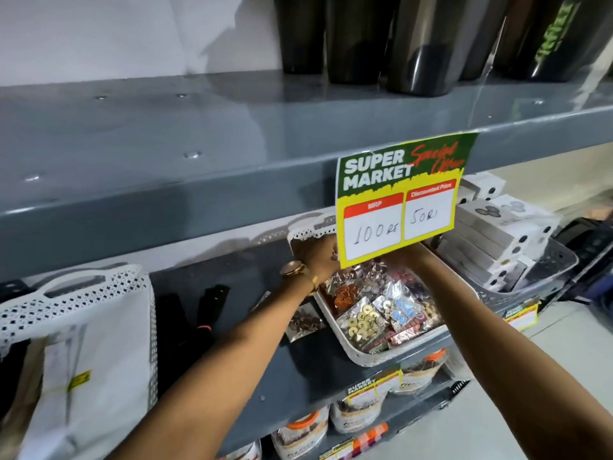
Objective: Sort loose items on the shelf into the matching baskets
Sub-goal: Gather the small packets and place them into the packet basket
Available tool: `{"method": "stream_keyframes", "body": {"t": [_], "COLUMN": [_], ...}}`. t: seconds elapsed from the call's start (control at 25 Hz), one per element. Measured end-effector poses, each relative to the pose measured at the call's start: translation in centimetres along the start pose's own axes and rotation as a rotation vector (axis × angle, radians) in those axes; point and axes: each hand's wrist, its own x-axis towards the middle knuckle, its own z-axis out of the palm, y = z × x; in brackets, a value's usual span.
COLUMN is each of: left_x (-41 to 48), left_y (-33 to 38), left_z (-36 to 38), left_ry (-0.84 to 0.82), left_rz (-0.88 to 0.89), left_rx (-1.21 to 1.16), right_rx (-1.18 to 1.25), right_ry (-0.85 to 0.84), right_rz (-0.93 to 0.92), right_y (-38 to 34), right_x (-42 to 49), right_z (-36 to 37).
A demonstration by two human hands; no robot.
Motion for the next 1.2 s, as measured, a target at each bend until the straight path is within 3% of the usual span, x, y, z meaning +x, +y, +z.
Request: {"method": "stream_keyframes", "body": {"t": [0.16, 0.32, 0.4, 0.6, 0.84, 0.88, 0.96, 1.08, 1.2], "left_x": [1.5, 0.8, 0.3, -1.4, -3.0, -3.0, -2.7, -2.4, -3.9], "left_y": [-0.9, -1.0, -1.2, -1.5, -1.8, -2.5, -4.5, -8.2, -10.9], "left_z": [2.3, 2.0, 1.7, 1.2, 0.1, -1.1, -3.8, -6.0, -5.1], "left_ry": [-0.159, -0.099, -0.051, -0.057, -0.067, 0.042, 0.232, 0.086, 0.026], "left_rz": [-0.071, 0.028, 0.054, 0.038, 0.006, -0.023, -0.077, -0.236, -0.312], "left_rx": [0.36, 0.566, 0.562, 0.513, 0.649, 0.603, 0.504, 0.437, 0.359], "right_rx": [-0.257, -0.344, -0.314, -0.316, -0.121, -0.069, -0.045, -0.099, -0.322], "right_ry": [-0.094, -0.1, -0.071, 0.222, 0.27, 0.272, 0.239, 0.085, -0.086], "right_rz": [-0.01, -0.062, -0.034, -0.123, -0.158, -0.17, -0.285, -0.525, -0.434], "right_y": [1.3, 2.1, 1.9, -0.9, -4.0, -4.4, -5.4, -7.4, -8.1], "right_x": [2.2, 2.7, 2.8, 2.0, -2.1, -3.1, -5.1, -7.8, -8.6], "right_z": [1.9, 2.1, 2.3, 3.0, 4.5, 4.6, 5.6, 10.1, 15.7]}}
